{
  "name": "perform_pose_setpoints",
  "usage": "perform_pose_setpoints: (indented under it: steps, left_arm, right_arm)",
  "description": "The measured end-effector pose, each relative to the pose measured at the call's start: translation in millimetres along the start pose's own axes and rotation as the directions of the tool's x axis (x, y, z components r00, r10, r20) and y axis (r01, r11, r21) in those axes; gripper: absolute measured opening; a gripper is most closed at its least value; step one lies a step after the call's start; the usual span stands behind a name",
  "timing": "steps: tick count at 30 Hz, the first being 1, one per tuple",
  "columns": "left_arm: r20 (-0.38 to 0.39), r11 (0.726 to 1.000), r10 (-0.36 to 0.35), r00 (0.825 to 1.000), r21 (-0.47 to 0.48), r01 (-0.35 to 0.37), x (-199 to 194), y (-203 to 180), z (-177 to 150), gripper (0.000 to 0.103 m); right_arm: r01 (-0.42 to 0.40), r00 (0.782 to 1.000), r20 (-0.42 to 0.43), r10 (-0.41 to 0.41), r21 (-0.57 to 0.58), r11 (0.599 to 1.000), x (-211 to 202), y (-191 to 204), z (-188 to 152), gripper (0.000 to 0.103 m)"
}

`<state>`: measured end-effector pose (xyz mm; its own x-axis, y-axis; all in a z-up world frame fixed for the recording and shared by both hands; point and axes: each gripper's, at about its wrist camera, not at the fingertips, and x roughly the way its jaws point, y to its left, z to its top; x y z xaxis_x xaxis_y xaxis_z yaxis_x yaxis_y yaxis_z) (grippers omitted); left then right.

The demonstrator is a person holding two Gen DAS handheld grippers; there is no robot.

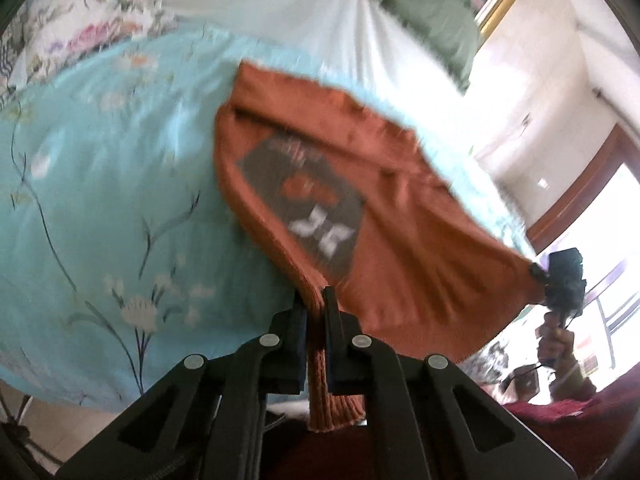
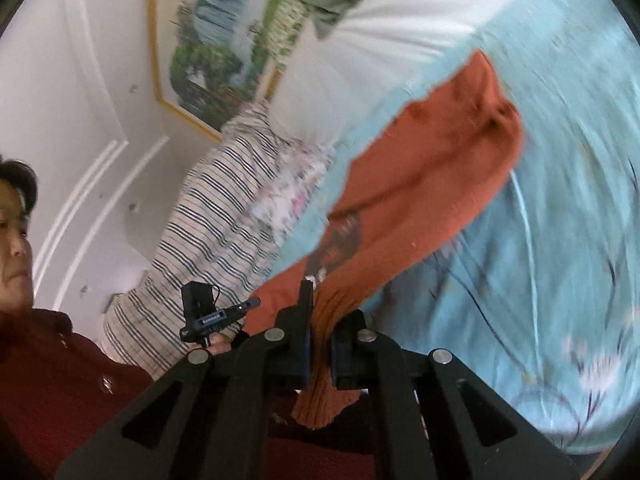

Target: Fold small clothes

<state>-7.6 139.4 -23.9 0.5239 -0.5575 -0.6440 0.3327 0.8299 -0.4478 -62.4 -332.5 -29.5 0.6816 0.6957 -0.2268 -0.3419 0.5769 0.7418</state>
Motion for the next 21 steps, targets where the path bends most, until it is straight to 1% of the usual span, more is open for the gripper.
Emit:
perform_pose_setpoints:
  steps: [3,5,7,11,12,15,18,19,21]
  left_arm:
    - [0.078,0.999,-0.037,0.996,-0.006,0.038,-12,-8,20,0.005]
    - [0.128,0.999,-0.044,0.991,-0.011,0.046,-13,-11,38,0.005]
    - [0.175,0.999,-0.039,0.984,-0.021,0.043,-8,-13,55,0.005]
    - [0.261,0.997,0.004,0.965,-0.078,0.017,10,-7,101,0.005]
    - [0.272,0.996,0.017,0.962,-0.087,0.007,15,-6,112,0.005]
    - [0.289,0.994,0.058,0.955,-0.106,-0.028,35,-4,149,0.004]
    - [0.293,0.990,0.117,0.949,-0.105,-0.090,61,-6,188,0.004]
    - [0.294,0.990,0.127,0.947,-0.102,-0.101,67,-6,195,0.004]
    - [0.287,0.984,0.168,0.943,-0.103,-0.144,87,-3,216,0.004]
  right_arm:
    - [0.025,0.999,0.028,-0.024,-0.027,0.999,9,0,22,0.008]
    - [0.047,0.998,0.050,-0.046,-0.026,0.999,13,-5,38,0.008]
    - [0.084,0.994,0.077,-0.082,-0.022,0.996,19,-14,56,0.008]
    - [0.166,0.981,0.104,-0.164,-0.014,0.986,30,-34,102,0.008]
    - [0.194,0.976,0.108,-0.191,-0.011,0.981,37,-40,116,0.008]
    - [0.231,0.966,0.118,-0.230,0.003,0.973,51,-54,148,0.008]
    - [0.272,0.956,0.109,-0.272,0.019,0.962,71,-73,185,0.008]
    - [0.287,0.952,0.101,-0.288,0.027,0.958,78,-81,195,0.008]
    - [0.315,0.945,0.084,-0.317,0.039,0.948,88,-92,209,0.008]
